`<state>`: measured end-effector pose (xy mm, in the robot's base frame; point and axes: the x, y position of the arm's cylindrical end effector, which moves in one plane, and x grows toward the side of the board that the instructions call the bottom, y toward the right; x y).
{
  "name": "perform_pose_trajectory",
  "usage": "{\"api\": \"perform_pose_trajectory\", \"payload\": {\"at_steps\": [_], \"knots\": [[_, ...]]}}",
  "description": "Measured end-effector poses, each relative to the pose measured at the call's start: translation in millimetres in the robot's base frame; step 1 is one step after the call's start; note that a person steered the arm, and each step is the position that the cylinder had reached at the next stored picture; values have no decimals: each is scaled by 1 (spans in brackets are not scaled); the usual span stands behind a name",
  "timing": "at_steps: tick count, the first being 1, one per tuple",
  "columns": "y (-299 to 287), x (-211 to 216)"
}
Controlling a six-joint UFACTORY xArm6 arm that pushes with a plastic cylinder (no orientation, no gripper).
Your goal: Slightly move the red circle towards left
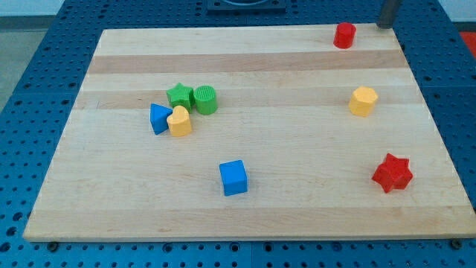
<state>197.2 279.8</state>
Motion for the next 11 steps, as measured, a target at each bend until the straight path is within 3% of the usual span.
{"api": "perform_pose_trajectory", "payload": {"at_steps": [6, 9, 10, 11], "knots": [[-93, 55], [-165, 120], [-131, 124], [-69, 101]]}}
